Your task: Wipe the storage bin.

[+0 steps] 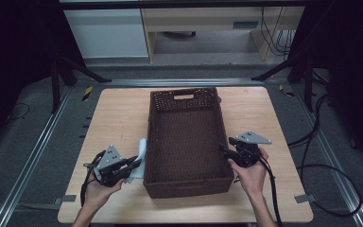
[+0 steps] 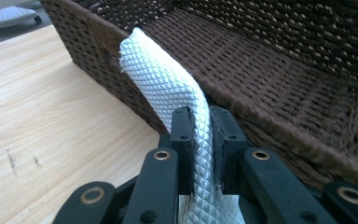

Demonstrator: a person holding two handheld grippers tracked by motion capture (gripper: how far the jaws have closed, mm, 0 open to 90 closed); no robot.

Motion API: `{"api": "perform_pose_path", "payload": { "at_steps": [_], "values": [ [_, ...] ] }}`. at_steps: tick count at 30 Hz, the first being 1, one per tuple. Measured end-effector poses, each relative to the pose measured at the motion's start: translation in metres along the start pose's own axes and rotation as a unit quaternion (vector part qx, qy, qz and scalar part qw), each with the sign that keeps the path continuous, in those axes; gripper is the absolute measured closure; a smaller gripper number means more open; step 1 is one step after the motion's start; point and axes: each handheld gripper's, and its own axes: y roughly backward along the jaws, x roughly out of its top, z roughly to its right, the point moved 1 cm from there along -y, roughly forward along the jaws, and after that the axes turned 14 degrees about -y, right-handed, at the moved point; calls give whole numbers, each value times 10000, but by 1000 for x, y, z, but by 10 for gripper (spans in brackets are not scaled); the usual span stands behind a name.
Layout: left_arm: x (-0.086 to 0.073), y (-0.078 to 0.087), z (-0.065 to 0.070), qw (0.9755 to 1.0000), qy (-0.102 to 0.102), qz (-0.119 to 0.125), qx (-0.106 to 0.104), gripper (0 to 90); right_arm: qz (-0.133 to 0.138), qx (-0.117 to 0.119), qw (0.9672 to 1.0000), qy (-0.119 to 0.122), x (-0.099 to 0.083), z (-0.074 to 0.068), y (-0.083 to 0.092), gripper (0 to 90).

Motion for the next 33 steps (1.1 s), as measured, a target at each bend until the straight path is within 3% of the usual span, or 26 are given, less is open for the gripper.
{"api": "perform_pose_path", "payload": {
  "at_steps": [6,11,15,17,18,21,23,26,33],
  "values": [
    [-25,-18,10,9978,200,-571,-287,795,-51,228,9997,74,0,-3,10,488],
    [-30,-30,16,9955,114,-821,-450,795,-217,162,9996,80,-5,-2,4,492],
    [-31,-30,13,9957,162,-784,-472,795,-220,88,9997,-5,-7,2,2,503],
    [-30,-26,11,9962,193,-731,-429,795,-195,132,9997,-93,-8,3,0,557],
    [-29,-22,9,9970,233,-633,-390,796,-186,151,9997,-75,-8,2,0,598],
    [-20,-9,6,9988,261,-312,-275,795,-182,-89,9998,36,-6,-5,0,689],
    [-16,-2,5,9994,221,-176,-206,795,-171,-224,9996,89,-5,-7,-1,698],
    [-11,3,3,9997,221,-6,-117,795,-81,-231,9997,-62,-5,-5,-4,702],
    [-3,6,3,9997,157,156,-77,795,6,-393,9991,-154,-2,-5,-8,688]
  ]
}}
